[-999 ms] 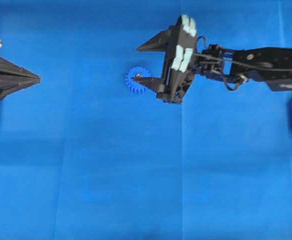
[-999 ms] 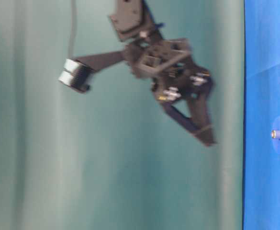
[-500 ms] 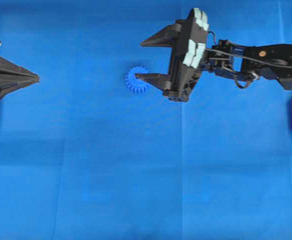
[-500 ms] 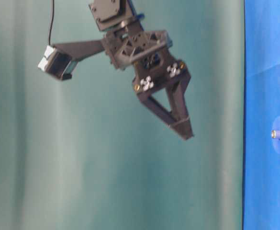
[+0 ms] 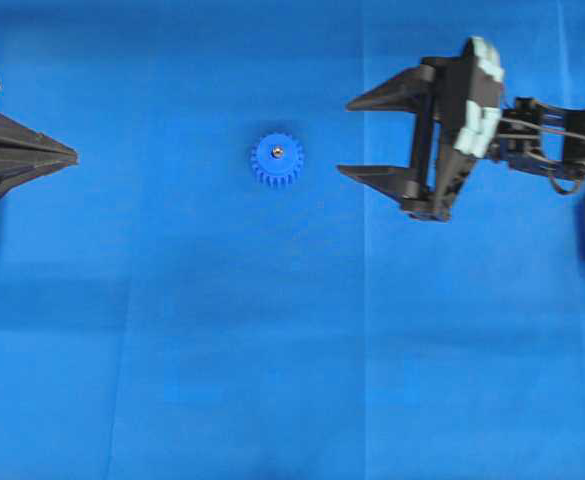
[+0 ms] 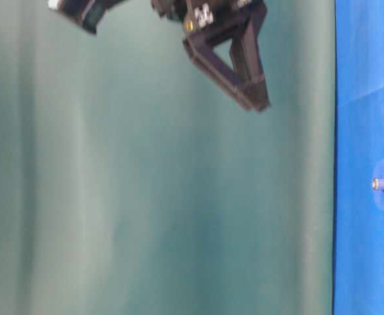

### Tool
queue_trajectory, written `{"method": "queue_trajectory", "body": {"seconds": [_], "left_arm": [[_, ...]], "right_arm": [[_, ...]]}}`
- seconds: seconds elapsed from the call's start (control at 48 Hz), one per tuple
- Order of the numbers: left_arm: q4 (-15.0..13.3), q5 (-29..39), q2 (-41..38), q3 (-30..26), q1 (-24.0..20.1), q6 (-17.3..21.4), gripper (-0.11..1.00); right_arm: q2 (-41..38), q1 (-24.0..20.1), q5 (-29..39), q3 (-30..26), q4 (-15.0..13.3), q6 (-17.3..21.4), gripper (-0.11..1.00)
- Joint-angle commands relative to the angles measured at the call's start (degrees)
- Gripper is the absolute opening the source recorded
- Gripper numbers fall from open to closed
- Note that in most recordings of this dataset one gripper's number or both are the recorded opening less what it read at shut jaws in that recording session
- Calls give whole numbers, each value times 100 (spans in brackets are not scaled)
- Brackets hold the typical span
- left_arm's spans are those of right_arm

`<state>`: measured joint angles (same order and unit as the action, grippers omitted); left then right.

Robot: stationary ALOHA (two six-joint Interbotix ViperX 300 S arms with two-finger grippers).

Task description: Insert the shaft placed at a random location into the center hole of the small gear at another random location.

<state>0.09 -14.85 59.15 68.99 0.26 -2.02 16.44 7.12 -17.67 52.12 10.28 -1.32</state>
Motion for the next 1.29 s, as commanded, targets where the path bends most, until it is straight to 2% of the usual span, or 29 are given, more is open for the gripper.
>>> {"method": "queue_trajectory", "body": {"seconds": [0.0, 0.187, 1.27], "left_arm": [[0, -26, -18, -53, -18, 9, 0], [0, -26, -18, -53, -18, 9, 0], [9, -26, -18, -53, -18, 0, 0]], "right_arm": [[290, -26, -70, 70, 9, 9, 82], [510, -26, -70, 229, 0, 18, 82], [501, -35, -149, 220, 0, 18, 82]]}}
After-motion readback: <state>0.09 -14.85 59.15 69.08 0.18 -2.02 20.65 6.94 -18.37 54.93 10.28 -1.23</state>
